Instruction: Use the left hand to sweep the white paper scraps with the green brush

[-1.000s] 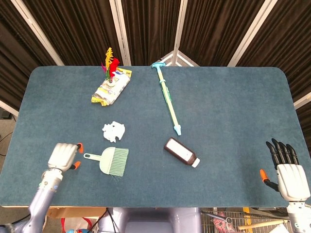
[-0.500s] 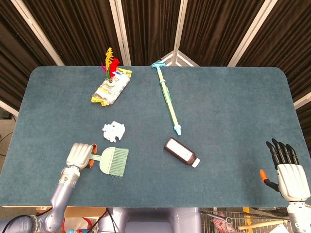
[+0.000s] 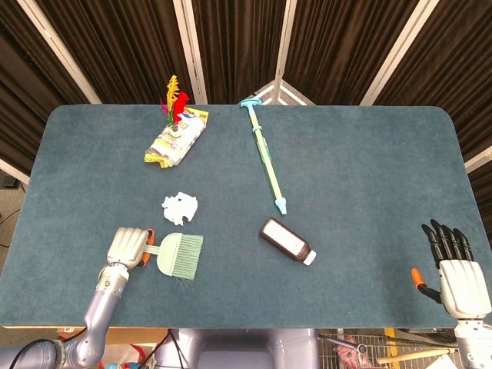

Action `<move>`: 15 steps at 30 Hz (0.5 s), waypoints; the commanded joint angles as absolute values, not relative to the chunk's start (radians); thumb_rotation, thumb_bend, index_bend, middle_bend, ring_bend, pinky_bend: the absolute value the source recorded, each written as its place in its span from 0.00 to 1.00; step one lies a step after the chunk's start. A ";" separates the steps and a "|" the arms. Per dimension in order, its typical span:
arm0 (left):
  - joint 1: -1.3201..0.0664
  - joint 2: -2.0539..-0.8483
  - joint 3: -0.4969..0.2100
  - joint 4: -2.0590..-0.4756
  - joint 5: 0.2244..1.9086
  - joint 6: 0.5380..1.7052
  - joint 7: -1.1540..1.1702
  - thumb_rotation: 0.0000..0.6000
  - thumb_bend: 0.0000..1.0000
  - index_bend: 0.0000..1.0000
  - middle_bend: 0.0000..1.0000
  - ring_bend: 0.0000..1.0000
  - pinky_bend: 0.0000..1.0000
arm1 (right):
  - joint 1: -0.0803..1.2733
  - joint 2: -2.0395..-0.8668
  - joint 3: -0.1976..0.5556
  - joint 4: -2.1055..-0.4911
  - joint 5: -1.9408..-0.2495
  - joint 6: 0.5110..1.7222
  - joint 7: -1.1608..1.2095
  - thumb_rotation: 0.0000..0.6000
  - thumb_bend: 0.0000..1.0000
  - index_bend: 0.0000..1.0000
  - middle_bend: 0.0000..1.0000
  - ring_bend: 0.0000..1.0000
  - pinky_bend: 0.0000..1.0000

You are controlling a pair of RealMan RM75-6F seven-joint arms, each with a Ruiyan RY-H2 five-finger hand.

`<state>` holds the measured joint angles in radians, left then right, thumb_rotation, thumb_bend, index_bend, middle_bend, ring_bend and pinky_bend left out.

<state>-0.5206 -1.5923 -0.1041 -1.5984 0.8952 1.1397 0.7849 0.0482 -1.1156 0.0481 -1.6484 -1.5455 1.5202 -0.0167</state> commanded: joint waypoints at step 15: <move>-0.758 -1.578 -0.343 -1.739 0.679 1.188 1.042 1.00 0.75 0.79 1.00 1.00 1.00 | 0.053 -1.109 0.049 -1.659 -1.531 1.501 0.006 1.00 0.38 0.00 0.00 0.00 0.00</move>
